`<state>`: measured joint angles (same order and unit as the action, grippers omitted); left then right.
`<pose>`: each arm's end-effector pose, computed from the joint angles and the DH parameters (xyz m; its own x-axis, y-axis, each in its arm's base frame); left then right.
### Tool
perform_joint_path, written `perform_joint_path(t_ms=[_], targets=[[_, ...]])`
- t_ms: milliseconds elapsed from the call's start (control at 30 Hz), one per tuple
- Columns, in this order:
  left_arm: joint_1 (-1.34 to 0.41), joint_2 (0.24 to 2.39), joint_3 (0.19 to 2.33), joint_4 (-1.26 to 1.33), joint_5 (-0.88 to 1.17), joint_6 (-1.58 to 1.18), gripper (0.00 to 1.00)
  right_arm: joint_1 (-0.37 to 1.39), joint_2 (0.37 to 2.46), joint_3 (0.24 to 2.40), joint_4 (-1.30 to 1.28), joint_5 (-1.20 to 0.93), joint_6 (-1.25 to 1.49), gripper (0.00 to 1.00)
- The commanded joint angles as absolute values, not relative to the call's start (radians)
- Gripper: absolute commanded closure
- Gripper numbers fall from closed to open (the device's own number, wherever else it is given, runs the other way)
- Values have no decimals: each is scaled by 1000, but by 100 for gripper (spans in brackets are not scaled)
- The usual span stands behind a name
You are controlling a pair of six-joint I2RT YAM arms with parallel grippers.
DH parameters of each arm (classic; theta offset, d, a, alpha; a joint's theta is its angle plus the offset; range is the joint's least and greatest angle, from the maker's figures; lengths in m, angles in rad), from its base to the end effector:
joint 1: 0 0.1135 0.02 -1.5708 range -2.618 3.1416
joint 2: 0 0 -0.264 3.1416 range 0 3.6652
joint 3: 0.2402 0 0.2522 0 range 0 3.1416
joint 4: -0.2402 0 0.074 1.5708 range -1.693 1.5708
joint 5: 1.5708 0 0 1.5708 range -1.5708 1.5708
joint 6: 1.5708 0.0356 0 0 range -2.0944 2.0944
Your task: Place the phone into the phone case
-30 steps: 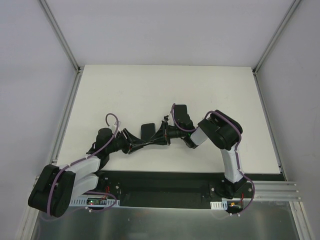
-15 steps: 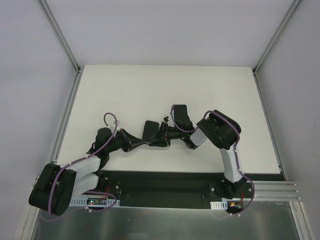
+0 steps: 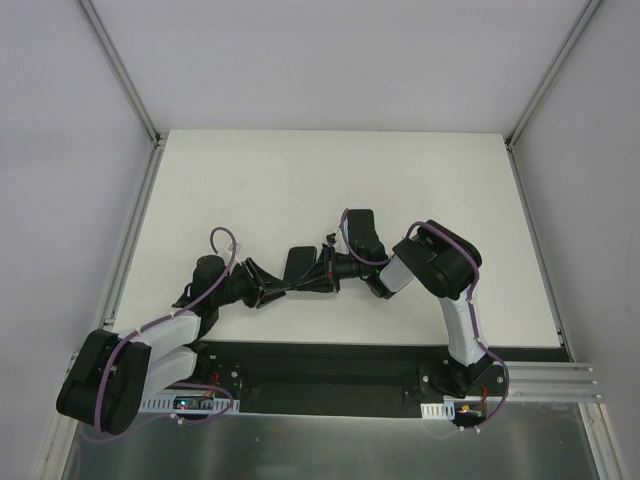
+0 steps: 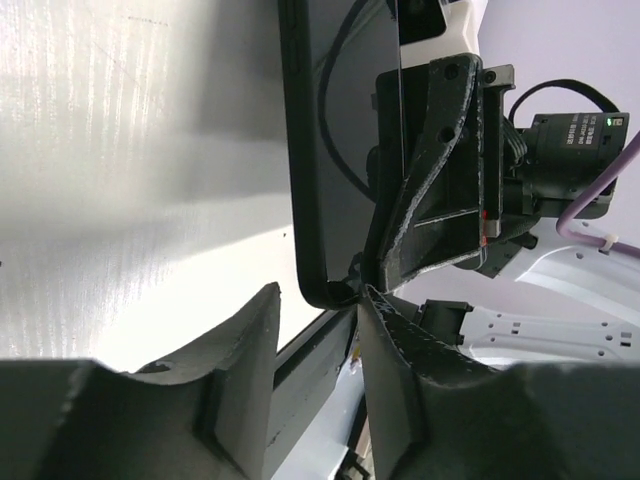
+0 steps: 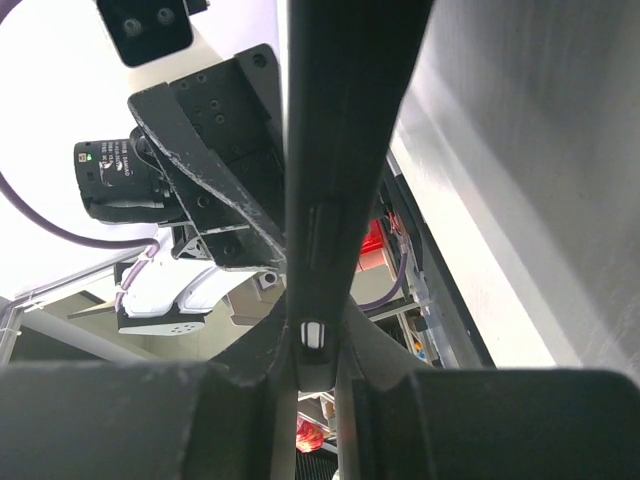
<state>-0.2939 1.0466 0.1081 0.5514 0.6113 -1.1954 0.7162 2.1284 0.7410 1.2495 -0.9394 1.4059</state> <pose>0.1631 -0.0707 0.1410 -0.8264 -0.5459 -0.1379 -0.0627 0.3327 -0.9410 0.2508 0.2564 0.0945 -0.9942 -0.0934 -0.0531 -0.0603 0.0759 0.9953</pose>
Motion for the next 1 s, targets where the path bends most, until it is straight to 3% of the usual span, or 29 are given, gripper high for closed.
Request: perform_joint_path(t_ms=[0, 167, 200, 233, 300, 367, 467, 733, 967], targets=[[-296, 1034, 149, 543, 629, -1157, 75, 721, 2117, 772, 1534, -948, 1407, 92], [-296, 1028, 149, 535, 629, -1151, 80, 719, 2117, 772, 1534, -951, 1405, 92], [-296, 1026, 150, 531, 629, -1150, 77, 721, 2115, 770, 1534, -953, 1402, 93], [-296, 1023, 149, 528, 626, -1149, 63, 721, 2117, 766, 1534, -959, 1394, 93], [-296, 1023, 155, 494, 624, -1134, 49, 721, 2126, 756, 1534, -968, 1364, 93], [-295, 1028, 170, 460, 620, -1097, 38, 721, 2140, 750, 1534, -991, 1350, 93], [-281, 1035, 176, 433, 607, -1069, 32, 722, 2146, 726, 1534, -992, 1306, 93], [-253, 1208, 212, 558, 679, -1072, 34, 732, 2108, 709, 1532, -1019, 1255, 92], [-253, 1400, 190, 860, 765, -1178, 39, 750, 2105, 721, 1534, -1035, 1247, 92]])
